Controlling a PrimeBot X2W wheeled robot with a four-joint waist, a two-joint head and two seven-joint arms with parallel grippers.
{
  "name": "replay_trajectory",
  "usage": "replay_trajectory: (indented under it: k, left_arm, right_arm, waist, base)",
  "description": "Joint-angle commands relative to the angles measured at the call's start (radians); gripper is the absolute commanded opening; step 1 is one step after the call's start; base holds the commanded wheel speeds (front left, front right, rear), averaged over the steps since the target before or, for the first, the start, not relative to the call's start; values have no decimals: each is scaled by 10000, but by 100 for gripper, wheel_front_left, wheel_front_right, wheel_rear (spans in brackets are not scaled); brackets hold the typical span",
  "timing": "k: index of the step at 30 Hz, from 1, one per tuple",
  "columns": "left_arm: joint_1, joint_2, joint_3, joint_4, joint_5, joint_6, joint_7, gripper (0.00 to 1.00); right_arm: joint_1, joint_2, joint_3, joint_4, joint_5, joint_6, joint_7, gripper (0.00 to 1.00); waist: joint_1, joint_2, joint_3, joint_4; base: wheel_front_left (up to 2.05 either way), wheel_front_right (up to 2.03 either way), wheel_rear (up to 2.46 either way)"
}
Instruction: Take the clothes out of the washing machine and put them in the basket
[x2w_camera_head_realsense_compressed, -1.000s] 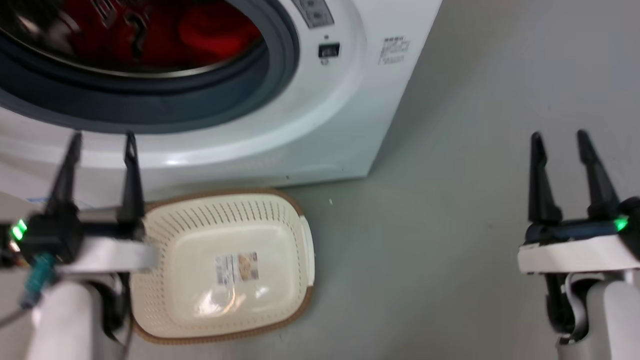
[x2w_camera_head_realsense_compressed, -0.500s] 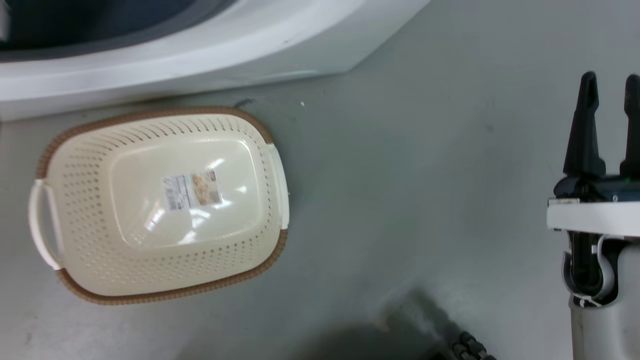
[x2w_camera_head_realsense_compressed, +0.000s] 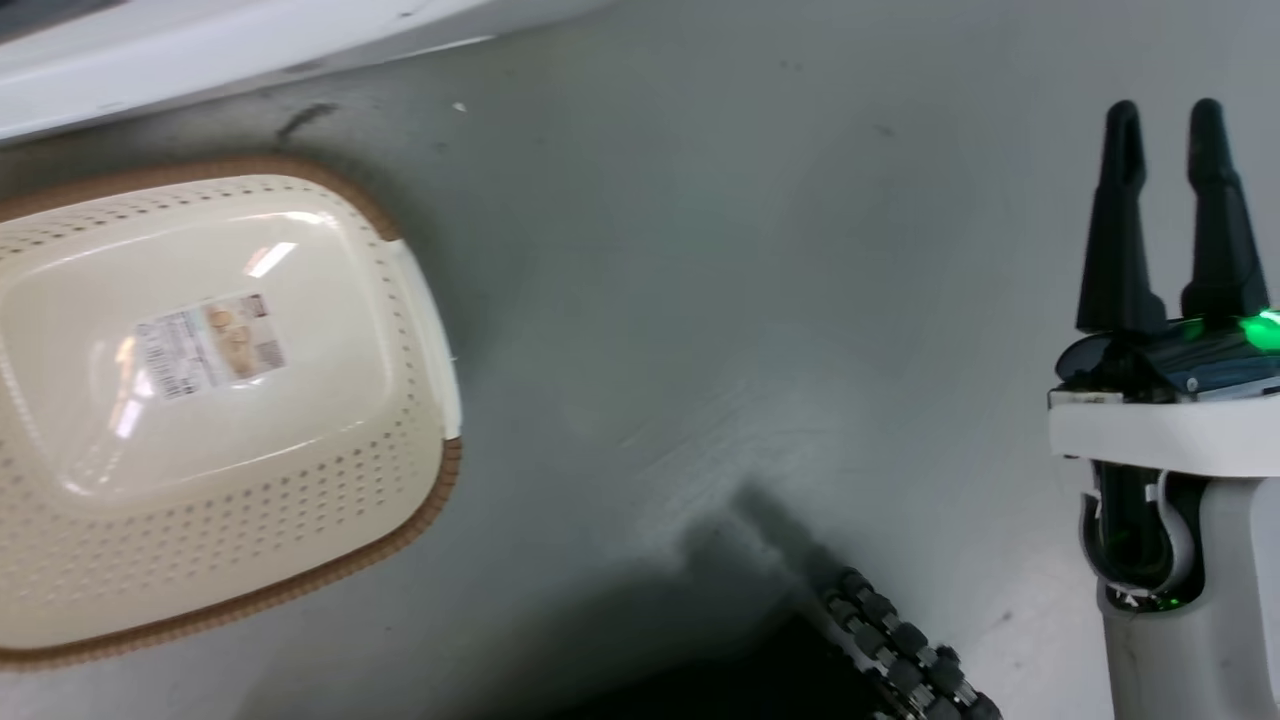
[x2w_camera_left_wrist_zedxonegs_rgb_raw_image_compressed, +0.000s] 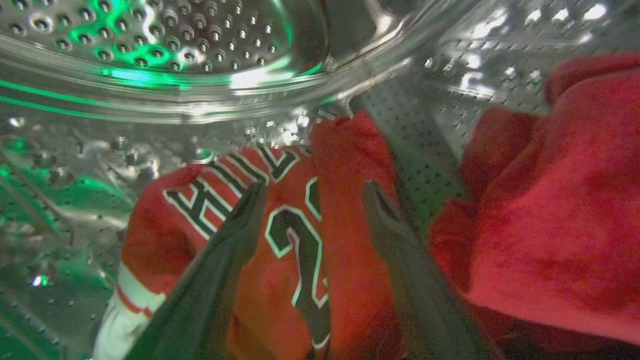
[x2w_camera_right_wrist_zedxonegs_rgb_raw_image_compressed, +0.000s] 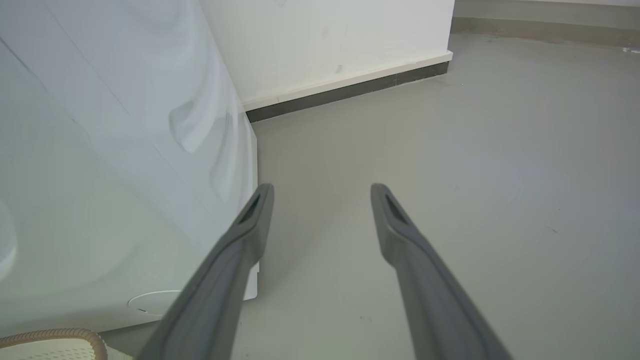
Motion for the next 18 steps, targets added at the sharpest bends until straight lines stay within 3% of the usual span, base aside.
replay_trajectory:
  k: [1,8,18]
  left_arm:
    - [-272,171,-187,170,-43,18,314,100]
    - [-1669,480,-1545,1091,-255,19,1972,100]
    - [-2645,625,-2955,2010,-1012,19,3159,100]
  right_arm:
    - [51,28,98,-67,51,-7,-25,100]
    - [571,25,345,-485,117,-7,-25,100]
    - [1040,23,437,-933,64,-8,-25,100]
  waist:
    - [-2,0,337,-414]
    - [-2,0,541,-627]
    - [-2,0,702,-698]
  base:
    - [0,0,0]
    - [0,0,0]
    - [0,0,0]
